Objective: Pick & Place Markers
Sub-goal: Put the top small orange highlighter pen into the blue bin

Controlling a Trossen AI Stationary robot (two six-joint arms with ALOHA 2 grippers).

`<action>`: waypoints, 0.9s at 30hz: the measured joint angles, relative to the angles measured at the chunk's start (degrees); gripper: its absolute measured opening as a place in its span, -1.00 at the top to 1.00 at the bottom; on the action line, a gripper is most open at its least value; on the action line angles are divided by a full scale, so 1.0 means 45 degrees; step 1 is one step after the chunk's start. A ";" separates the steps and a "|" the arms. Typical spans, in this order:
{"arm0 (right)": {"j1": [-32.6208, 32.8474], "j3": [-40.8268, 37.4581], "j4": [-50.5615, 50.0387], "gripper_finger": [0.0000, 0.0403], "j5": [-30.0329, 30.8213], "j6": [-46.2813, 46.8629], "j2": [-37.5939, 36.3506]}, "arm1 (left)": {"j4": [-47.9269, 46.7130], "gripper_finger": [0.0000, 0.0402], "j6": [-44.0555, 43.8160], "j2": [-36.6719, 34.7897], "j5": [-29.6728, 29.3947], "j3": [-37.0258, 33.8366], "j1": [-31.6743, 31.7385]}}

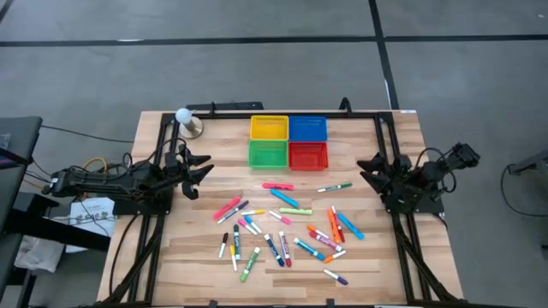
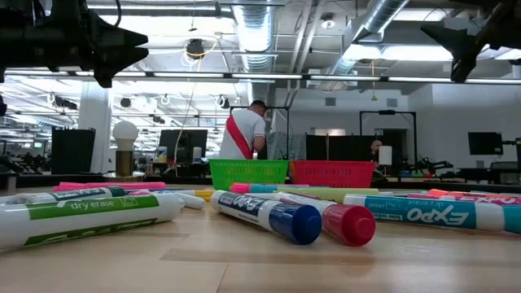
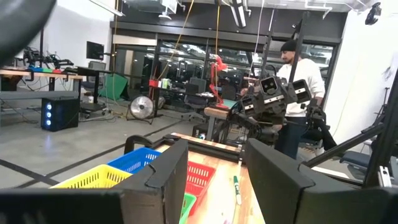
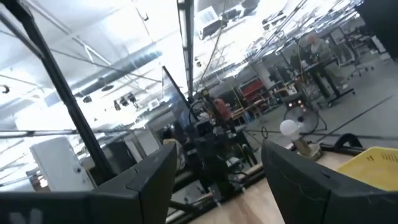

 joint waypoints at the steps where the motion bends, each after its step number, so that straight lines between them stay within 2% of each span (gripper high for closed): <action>1: -0.0062 0.0000 0.0140 -0.12 0.0000 -0.0031 0.0004 | 0.0003 0.20 -0.0001 0.0000 0.0000 0.0003 0.0000; 17: -0.1441 0.0435 0.0511 -0.12 0.0349 0.0733 0.0425 | 0.0061 0.20 0.0007 0.0000 0.0000 0.0003 0.0000; 22: -0.1447 0.2072 -0.0865 -0.12 0.0335 0.0775 0.2260 | 0.0039 0.20 0.0007 0.0116 0.0000 0.0001 0.0000; 27: -0.1446 0.4352 -0.2906 -0.12 0.0328 0.1377 0.5152 | 0.0001 0.20 0.0004 0.0598 0.0000 -0.0001 0.0000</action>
